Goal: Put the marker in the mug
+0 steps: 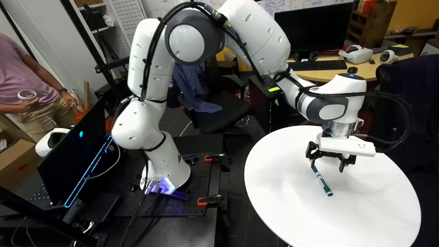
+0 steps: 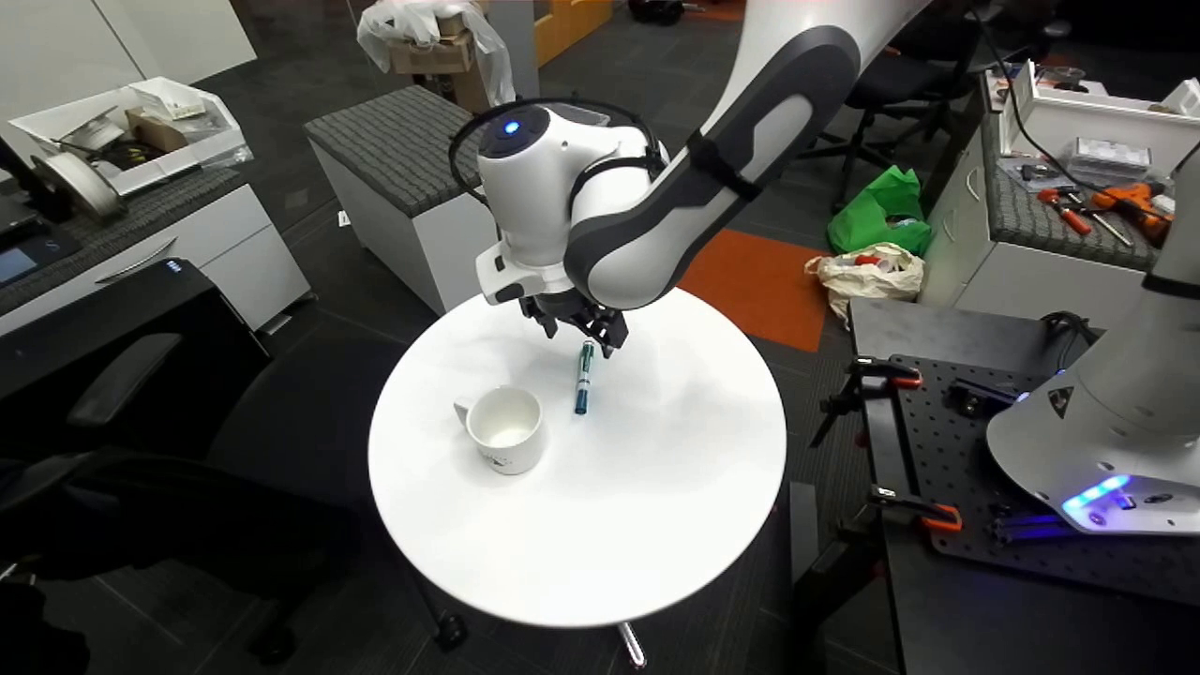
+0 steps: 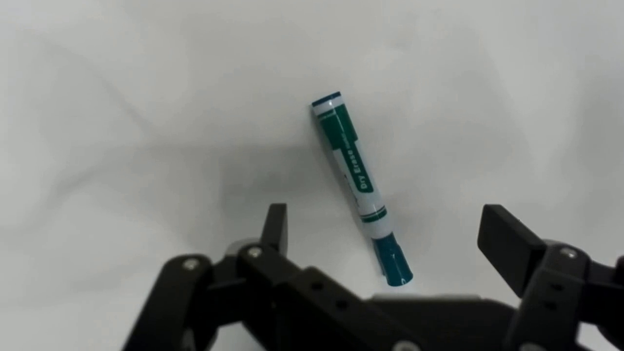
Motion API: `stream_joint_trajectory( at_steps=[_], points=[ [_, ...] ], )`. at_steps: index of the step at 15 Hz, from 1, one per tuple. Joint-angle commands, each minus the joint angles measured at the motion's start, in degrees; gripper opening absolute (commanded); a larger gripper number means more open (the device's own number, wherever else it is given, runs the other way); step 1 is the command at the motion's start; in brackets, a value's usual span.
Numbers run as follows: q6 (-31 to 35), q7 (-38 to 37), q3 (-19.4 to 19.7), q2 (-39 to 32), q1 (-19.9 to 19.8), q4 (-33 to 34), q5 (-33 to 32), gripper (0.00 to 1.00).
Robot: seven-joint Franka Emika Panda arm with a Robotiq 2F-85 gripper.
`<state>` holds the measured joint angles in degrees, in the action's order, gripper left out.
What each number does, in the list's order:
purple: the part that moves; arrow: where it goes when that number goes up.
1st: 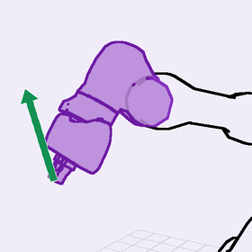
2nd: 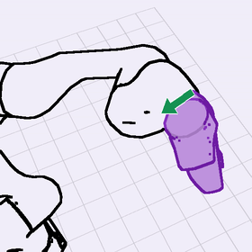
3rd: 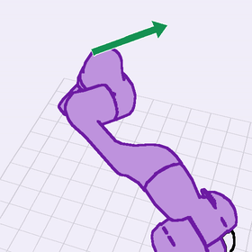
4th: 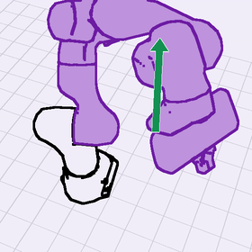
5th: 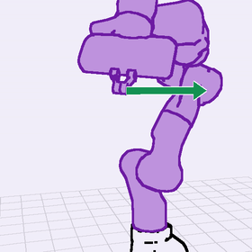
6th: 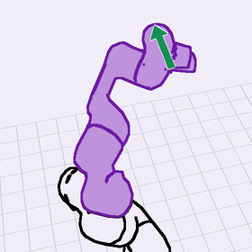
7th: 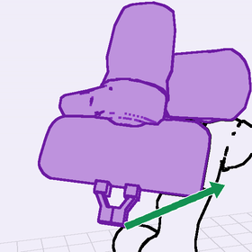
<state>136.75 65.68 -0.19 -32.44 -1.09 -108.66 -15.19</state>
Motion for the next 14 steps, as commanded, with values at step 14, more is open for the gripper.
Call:
stream_joint_trajectory(
  at_steps=[14],
  points=[
    [7.1, -8.7, 0.3, -4.3, -1.5, -1.1, -1.5, 1.0]
  ],
)
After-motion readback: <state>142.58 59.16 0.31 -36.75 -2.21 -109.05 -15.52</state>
